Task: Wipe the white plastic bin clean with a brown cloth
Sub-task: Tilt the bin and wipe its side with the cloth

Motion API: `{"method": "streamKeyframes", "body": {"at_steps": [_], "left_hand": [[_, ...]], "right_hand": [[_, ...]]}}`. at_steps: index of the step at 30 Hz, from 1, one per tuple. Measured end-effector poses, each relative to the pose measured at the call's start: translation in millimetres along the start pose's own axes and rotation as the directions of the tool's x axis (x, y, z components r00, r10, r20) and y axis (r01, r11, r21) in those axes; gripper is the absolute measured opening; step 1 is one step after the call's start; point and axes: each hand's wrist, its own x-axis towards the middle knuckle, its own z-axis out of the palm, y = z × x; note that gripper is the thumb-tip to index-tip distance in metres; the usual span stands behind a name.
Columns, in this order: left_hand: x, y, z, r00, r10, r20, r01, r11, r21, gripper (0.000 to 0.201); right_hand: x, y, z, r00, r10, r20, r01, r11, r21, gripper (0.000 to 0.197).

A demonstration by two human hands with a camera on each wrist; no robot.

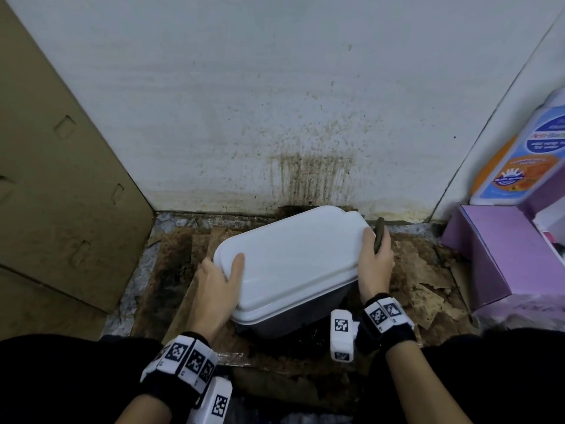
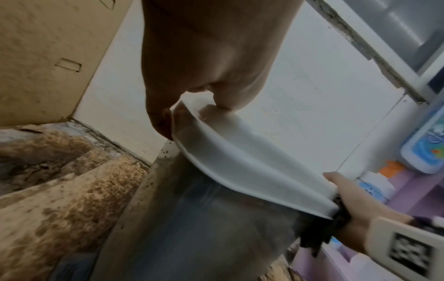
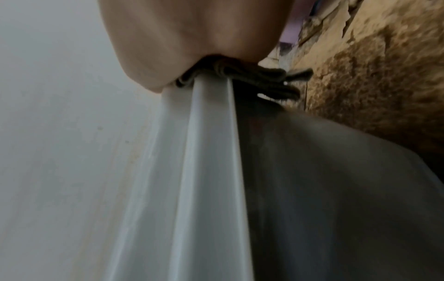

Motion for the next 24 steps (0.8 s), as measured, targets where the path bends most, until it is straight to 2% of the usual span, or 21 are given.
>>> {"method": "streamKeyframes", "body": {"at_steps": [2, 4, 7, 11, 15, 18, 24], "left_hand": [[-5, -3, 5, 1.000, -0.006, -0.011, 0.006, 1.000, 0.013, 0.082], [-7, -4, 7, 1.000, -0.004, -0.018, 0.004, 1.000, 0.013, 0.080], [-3, -6, 6, 1.000, -0.018, -0.003, 0.018, 1.000, -0.004, 0.079], [6, -5, 2, 1.000, 0.011, 0.004, -0.011, 1.000, -0.014, 0.076], [21, 4, -7, 0.996, 0.087, 0.026, -0.087, 0.996, -0.011, 0.071], [34, 12, -15, 0.988, 0.138, 0.075, -0.136, 0.990, -0.035, 0.065], [44, 23, -13, 0.971, 0.183, 0.151, -0.175, 0.982, -0.067, 0.053]], "right_hand": [[15, -2, -6, 0.995, -0.016, 0.099, 0.013, 1.000, 0.028, 0.067], [26, -5, -10, 0.982, -0.038, 0.187, 0.024, 0.997, 0.075, 0.050], [29, -10, -13, 0.967, -0.086, 0.242, 0.074, 0.996, 0.058, 0.033], [18, -4, -16, 0.980, -0.112, 0.162, 0.091, 0.987, 0.130, 0.035], [-3, 3, -19, 0.996, -0.092, -0.003, 0.091, 0.976, 0.198, 0.041], [-20, 3, -18, 0.990, -0.083, -0.112, 0.107, 0.967, 0.229, 0.039], [-35, 11, -19, 0.984, -0.030, -0.177, 0.075, 0.964, 0.256, 0.039]]}}
